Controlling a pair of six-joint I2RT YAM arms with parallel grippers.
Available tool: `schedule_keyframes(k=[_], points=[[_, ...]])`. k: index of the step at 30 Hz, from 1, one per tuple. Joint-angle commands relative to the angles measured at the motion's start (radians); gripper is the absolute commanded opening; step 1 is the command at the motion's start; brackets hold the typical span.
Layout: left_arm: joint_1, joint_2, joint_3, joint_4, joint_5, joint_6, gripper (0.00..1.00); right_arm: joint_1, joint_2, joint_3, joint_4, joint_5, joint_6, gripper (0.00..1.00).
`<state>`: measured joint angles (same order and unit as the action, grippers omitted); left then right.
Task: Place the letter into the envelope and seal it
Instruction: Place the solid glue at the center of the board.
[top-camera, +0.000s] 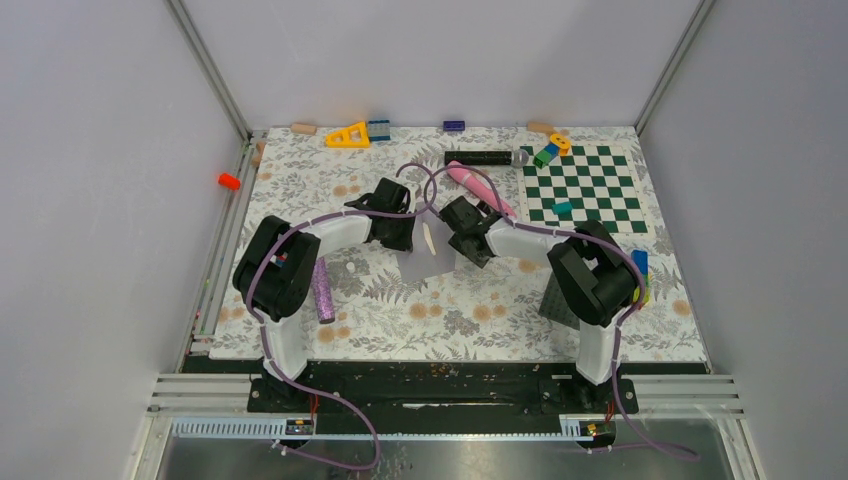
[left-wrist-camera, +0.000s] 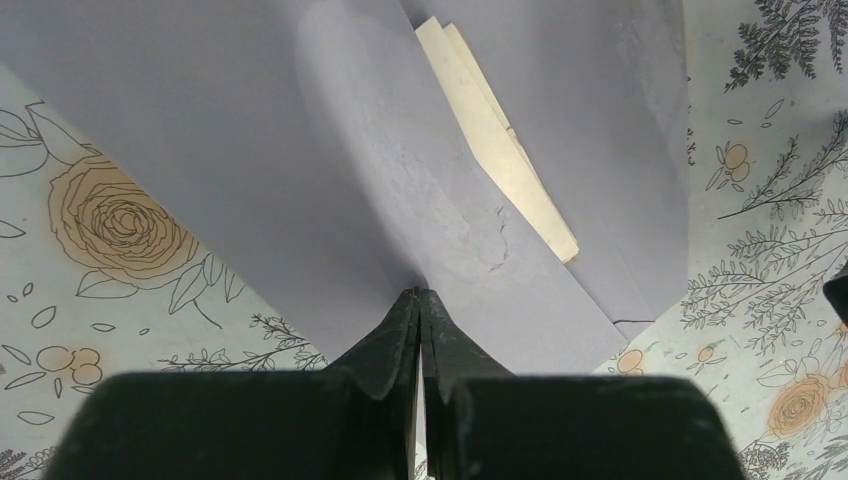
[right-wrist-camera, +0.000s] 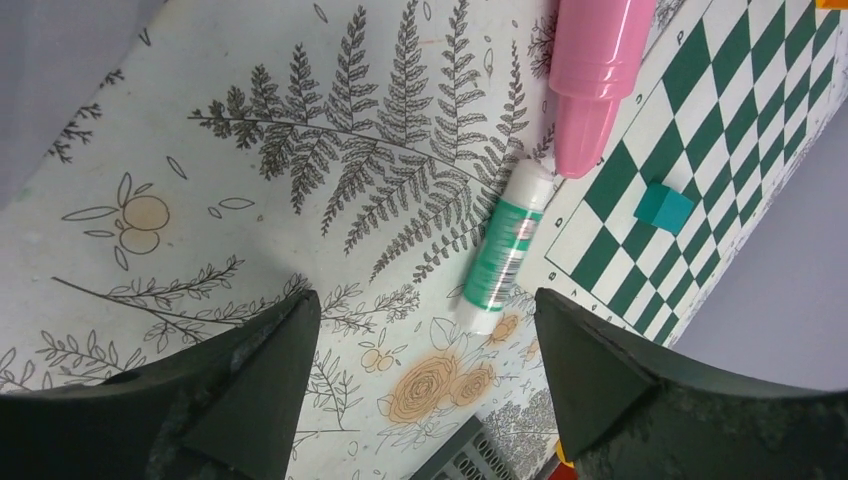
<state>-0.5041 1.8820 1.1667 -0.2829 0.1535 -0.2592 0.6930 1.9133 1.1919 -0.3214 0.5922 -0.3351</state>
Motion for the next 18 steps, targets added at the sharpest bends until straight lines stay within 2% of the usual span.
schedule_keyframes(k=[1,9,14,18], points=[[0.007,-0.026,-0.022,-0.016,-0.014,0.005,0.0,-0.012,-0.047,0.041,-0.055,-0.055,0.033,0.85],[0.009,-0.043,-0.026,-0.008,-0.002,0.016,0.0,-0.144,-0.125,0.075,-0.113,-0.287,0.155,0.84],[0.009,-0.045,-0.024,0.0,0.015,0.028,0.0,-0.236,-0.233,0.091,-0.135,-0.593,0.188,0.84],[0.014,-0.059,-0.044,0.038,0.062,0.045,0.0,-0.278,-0.221,0.163,-0.192,-0.846,0.254,0.83]])
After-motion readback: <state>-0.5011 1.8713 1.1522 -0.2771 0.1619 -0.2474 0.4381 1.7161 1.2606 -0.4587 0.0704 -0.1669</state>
